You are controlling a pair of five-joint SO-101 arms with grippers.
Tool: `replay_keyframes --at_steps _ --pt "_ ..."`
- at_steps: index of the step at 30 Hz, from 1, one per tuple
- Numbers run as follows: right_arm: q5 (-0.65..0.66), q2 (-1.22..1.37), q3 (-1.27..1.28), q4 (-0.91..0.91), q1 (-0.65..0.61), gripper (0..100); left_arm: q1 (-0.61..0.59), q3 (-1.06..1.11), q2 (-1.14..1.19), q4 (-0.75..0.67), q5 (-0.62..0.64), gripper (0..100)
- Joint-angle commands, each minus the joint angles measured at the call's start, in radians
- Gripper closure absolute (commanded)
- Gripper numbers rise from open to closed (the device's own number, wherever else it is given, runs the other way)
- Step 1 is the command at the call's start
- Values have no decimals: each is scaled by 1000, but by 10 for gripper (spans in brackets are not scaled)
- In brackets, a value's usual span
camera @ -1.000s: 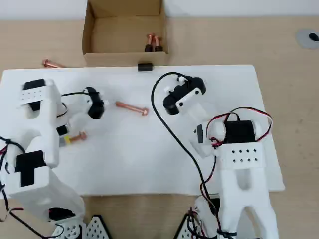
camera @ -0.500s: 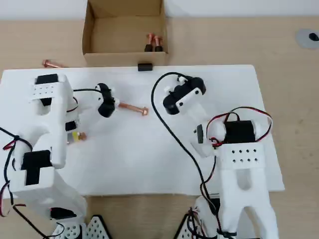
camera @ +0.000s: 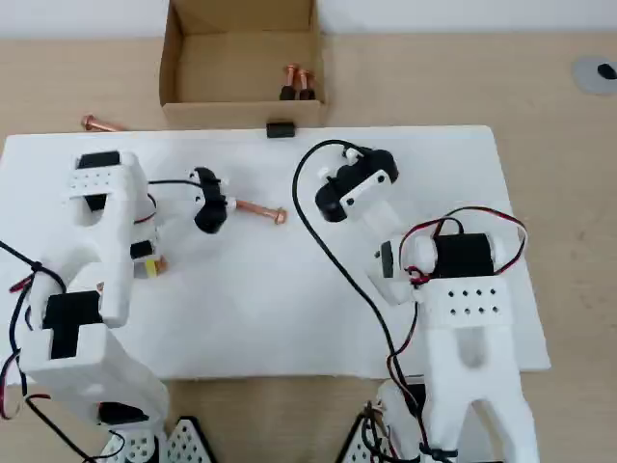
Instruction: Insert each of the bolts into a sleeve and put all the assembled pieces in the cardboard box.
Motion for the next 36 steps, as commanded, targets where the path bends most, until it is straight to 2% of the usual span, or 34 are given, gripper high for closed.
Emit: replay_keyframes --at_steps 1,8,11,18,25,30,33,36 --pt "-6 -41 -7 -8 -7 962 11 43 -19 -68 -358 897" --pt "-6 -41 -8 -8 -7 962 12 57 -19 -78 -359 898" --pt "-6 -41 -8 -8 -7 962 12 54 -21 -78 -359 996" --pt "-6 -41 -10 -8 -7 962 9 3 -30 -49 -318 993" --pt "-6 -42 -12 -15 -7 962 40 -336 -30 157 -112 991" --pt "-3 -42 -65 -17 -15 962 71 -617 -30 245 101 990" --pt "3 -42 -124 -18 -16 962 104 -792 -30 298 302 990" --pt "3 -39 -186 -69 -39 962 132 -985 -30 333 611 990"
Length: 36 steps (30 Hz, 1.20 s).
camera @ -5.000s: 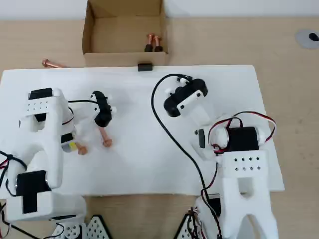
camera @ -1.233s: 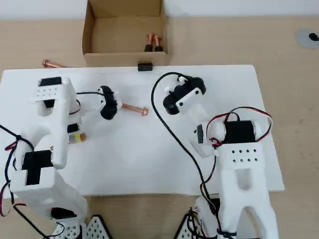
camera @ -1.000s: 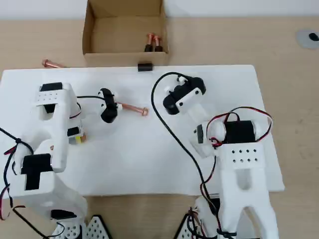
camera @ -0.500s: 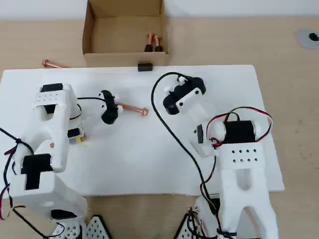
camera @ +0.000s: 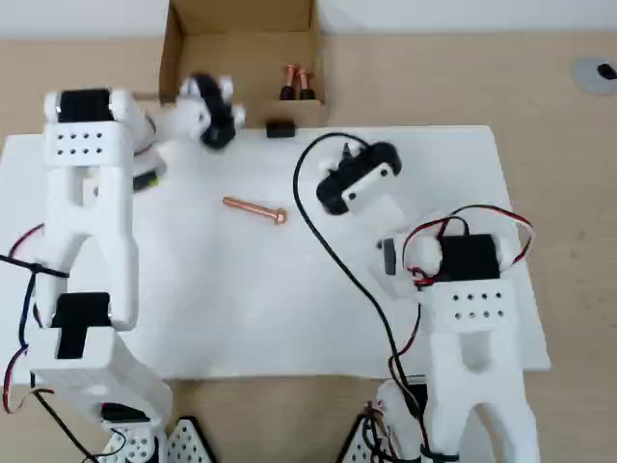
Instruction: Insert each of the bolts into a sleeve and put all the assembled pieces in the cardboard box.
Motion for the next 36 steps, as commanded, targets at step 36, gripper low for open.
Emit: replay_keyframes --at_steps 36 --pt "-305 -48 -335 -485 -782 962 -14 -57 -1165 123 1464 994"
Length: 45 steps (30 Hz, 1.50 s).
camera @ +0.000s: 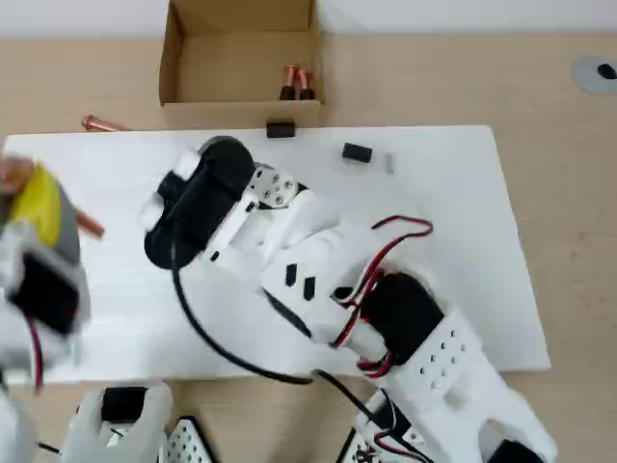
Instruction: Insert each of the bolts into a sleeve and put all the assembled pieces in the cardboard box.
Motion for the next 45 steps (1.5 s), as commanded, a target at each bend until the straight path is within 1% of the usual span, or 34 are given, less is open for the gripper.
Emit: replay_keyframes --at_steps 1,4,6,8,11,16,19,21,24,26,30,32,34,37,38,41,45 --pt "-95 -67 -61 8 -28 962 11 83 -166 5 6 994" --pt "-100 -143 -36 9 -28 962 12 163 -286 5 -8 994" --pt "-100 -213 19 9 -28 965 12 209 -355 5 -52 994" --pt "-100 -292 91 9 -28 991 12 241 -404 0 -100 994" --pt "-104 -414 205 9 -28 988 14 284 -427 -69 -129 994" --pt "-110 -588 387 51 -24 988 14 344 -423 -229 -121 994" --pt "-170 -679 458 51 -27 988 14 436 -423 -315 -118 994" --pt "-198 -719 521 21 -30 988 14 508 -429 -345 -87 994" --pt "-199 -774 610 -31 -64 988 15 589 -429 -359 -41 994" --pt "-203 -809 676 -83 -114 988 64 647 -424 -385 -21 994" --pt "-204 -866 812 -212 -208 988 255 755 -429 -402 2 994" --pt "-204 -885 860 -269 -216 988 345 793 -429 -402 0 994" --pt "-204 -898 891 -315 -216 988 397 818 -429 -402 -3 994" --pt "-206 -905 900 -358 -216 988 413 822 -429 -402 -12 994" --pt "-207 -905 900 -365 -214 988 413 821 -429 -402 -40 994" --pt "-267 -905 898 -381 -214 988 419 816 -432 -404 -120 994" --pt "-293 -905 898 -381 -214 988 414 796 -484 -404 -155 994"
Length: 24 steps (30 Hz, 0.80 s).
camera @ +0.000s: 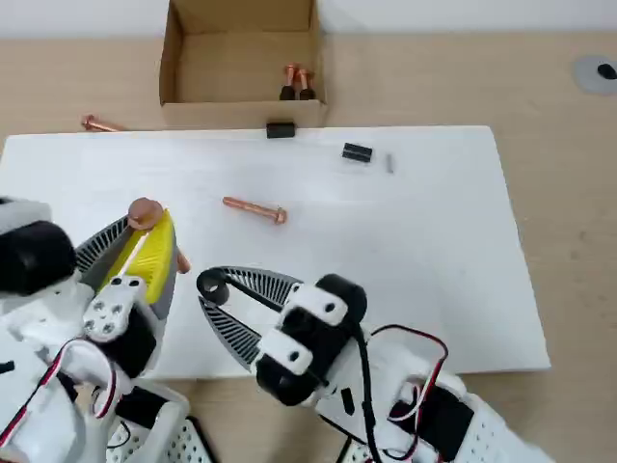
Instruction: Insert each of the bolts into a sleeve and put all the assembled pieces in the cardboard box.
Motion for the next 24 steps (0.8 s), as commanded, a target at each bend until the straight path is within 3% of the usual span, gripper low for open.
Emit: replay_keyframes --at_steps 1,9,17,24 --pt "-17 -16 1 -29 -12 988 9 -23 -41 -28 -37 994" --pt "-20 -8 10 -66 -13 988 14 -18 -53 -89 -38 994" --pt "-20 -7 45 -64 -12 988 172 28 -59 -84 -38 994" --pt "-20 -7 47 -64 -10 988 184 34 -59 -84 -43 994"
